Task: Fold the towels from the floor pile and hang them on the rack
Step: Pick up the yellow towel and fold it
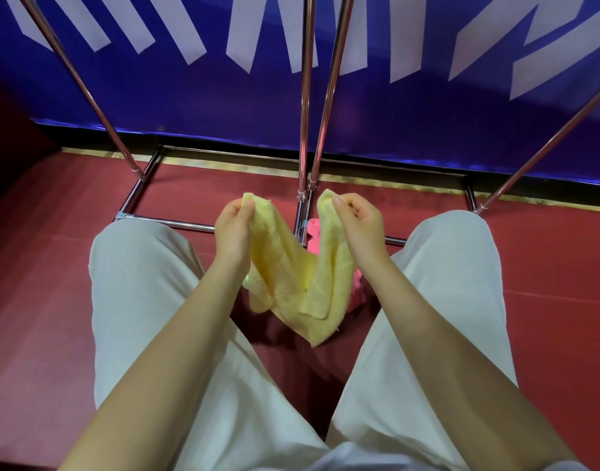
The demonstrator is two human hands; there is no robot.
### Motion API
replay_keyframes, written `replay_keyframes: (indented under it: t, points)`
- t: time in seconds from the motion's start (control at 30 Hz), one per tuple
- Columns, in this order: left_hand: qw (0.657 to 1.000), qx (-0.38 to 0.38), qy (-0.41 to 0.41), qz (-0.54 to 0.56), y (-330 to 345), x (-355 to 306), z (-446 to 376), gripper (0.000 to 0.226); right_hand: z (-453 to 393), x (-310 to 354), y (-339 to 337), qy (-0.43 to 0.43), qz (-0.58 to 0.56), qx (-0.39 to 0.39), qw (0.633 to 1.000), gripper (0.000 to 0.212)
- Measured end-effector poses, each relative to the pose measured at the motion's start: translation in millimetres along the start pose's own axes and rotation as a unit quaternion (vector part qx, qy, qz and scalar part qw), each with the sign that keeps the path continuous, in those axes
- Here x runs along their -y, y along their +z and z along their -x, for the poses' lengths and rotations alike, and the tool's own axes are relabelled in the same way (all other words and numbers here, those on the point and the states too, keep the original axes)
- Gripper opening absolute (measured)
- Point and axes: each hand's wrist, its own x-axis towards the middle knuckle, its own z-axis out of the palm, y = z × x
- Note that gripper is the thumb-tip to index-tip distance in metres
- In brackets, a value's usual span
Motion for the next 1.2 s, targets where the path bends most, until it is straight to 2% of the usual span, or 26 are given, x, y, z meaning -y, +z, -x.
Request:
replay_keyframes:
  t: [0.1,0.27,0.53,0.63,0.83,1.03,1.2]
  points:
    - [1.0,0.022,-0.008,-0.001,9,4,12,0.017,6,-1,9,0.005,-0.008,0.053,0.999,0.017]
    - [0.993,0.045,-0.048,0.101,26,9,30,0.015,21,-3,31,0.003,0.009,0.138,0.99,0.023]
    - [0.981,0.08,-0.061,0.166,40,5,49,0.017,18,-3,40,0.014,-0.021,0.065,0.998,0.022]
    - [0.981,0.093,-0.053,0.165,43,4,50,0.018,18,-5,43,0.021,-0.026,0.069,0.997,0.017]
    - [0.979,0.101,-0.071,0.162,44,5,49,0.022,17,-6,42,0.031,-0.033,0.061,0.997,0.02]
    - [0.969,0.153,-0.101,0.167,39,3,44,0.026,14,-4,35,0.013,-0.038,0.091,0.995,0.024]
    - [0.97,0.171,-0.099,0.14,41,4,47,0.02,13,-9,34,0.032,-0.011,0.071,0.997,0.018]
